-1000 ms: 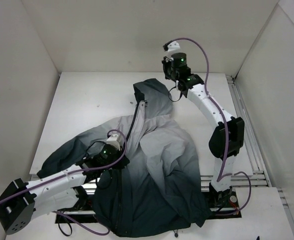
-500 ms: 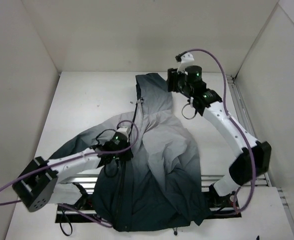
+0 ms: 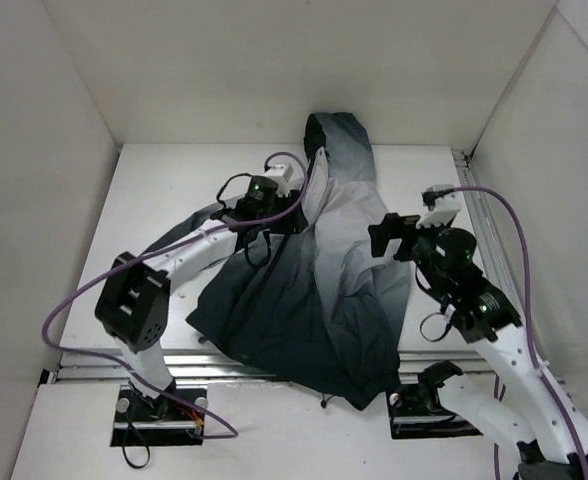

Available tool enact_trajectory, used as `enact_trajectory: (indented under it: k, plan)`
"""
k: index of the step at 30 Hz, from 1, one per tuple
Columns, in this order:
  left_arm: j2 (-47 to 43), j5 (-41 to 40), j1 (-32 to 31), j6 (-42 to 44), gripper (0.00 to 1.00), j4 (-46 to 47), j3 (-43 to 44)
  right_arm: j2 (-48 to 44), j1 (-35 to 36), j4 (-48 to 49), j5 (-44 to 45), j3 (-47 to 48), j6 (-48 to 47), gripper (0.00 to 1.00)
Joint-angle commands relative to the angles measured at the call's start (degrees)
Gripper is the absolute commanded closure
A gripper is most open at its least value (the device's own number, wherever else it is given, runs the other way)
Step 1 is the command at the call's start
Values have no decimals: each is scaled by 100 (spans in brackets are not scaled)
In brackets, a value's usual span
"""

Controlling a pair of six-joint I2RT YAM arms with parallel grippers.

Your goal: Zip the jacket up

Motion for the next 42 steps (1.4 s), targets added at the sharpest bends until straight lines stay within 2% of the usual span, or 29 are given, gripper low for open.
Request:
enact_trajectory:
  k: [1,5,7,8,10,14,18,22,26,32,42]
  plan:
    - [-1057,-231,-223,451,52,153,266,-561,-24,-150,238,-150,167,2]
    - [-2201,-925,-329,558,23,-110,-514,-1125,-24,-431,352,-378,246,2]
    - [-2992,-1206,-329,584,18,-461,-823,-1388,-33,-501,413,-440,237,2]
    - [-3238,-1729,-329,619,10,-602,-1103,-1459,-33,-580,483,-458,255,2]
    - [-4099,-2302,-268,663,1,-1024,-1385,-1634,-50,-660,615,-475,308,2]
    - [-5714,-3288,-214,664,0,-1814,-2089,-1872,-41,-730,704,-625,273,2]
    - [-6930,-4272,-162,567,0,-2744,-2555,-2127,-33,-730,827,-818,264,2]
    - [-8106,-4713,-162,444,0,-3344,-3020,-2286,-50,-748,985,-958,308,2]
    - [-8740,-4978,-162,382,0,-3521,-3294,-2365,-32,-748,1073,-1029,334,2]
    - [-8936,-5163,-162,496,0,-3284,-3408,-2295,-24,-739,1275,-1055,352,2]
    - [-8690,-5136,-162,523,0,-3213,-3417,-2347,-33,-748,1328,-1073,352,2]
